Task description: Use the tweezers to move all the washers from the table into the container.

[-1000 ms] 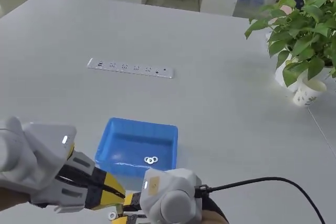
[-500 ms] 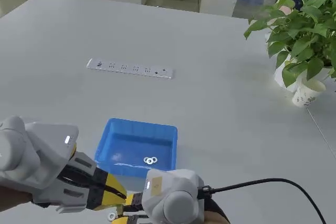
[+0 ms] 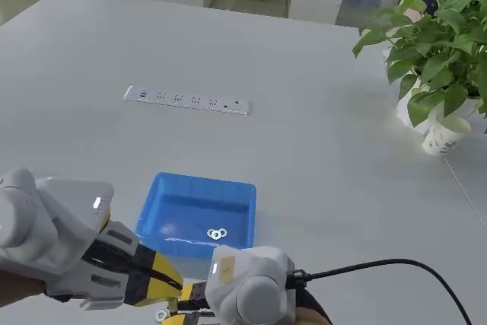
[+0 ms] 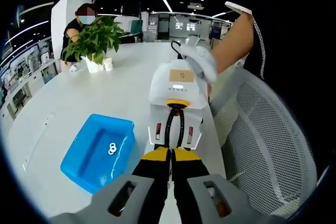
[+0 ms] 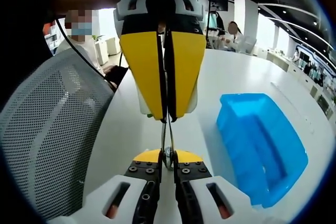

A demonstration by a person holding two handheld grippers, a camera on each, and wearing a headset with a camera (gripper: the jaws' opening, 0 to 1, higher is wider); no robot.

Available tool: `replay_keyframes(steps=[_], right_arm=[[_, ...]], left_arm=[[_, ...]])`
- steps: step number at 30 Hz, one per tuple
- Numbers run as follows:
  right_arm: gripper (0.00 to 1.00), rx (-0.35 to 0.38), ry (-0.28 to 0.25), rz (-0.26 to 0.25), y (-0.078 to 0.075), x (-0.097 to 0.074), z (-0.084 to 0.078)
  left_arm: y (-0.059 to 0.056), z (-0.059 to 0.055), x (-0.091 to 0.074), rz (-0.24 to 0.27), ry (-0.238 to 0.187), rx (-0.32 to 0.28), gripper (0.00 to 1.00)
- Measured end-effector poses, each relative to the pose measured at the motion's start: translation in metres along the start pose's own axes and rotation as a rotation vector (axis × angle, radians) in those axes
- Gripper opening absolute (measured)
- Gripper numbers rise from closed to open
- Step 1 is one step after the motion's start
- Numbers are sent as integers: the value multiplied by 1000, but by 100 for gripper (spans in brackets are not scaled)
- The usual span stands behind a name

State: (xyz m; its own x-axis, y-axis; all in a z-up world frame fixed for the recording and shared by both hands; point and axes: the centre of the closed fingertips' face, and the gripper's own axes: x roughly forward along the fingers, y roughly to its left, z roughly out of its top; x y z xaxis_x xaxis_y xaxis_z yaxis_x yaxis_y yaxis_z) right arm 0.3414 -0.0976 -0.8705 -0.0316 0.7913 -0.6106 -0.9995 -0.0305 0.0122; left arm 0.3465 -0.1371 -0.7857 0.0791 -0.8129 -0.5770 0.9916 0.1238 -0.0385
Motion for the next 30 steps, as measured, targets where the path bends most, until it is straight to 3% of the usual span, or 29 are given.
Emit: replay_keyframes(steps=[30], right_arm=[[8, -4, 9, 0, 2, 1, 1]], left_arm=[[-2, 0, -2, 0, 12, -3, 3]])
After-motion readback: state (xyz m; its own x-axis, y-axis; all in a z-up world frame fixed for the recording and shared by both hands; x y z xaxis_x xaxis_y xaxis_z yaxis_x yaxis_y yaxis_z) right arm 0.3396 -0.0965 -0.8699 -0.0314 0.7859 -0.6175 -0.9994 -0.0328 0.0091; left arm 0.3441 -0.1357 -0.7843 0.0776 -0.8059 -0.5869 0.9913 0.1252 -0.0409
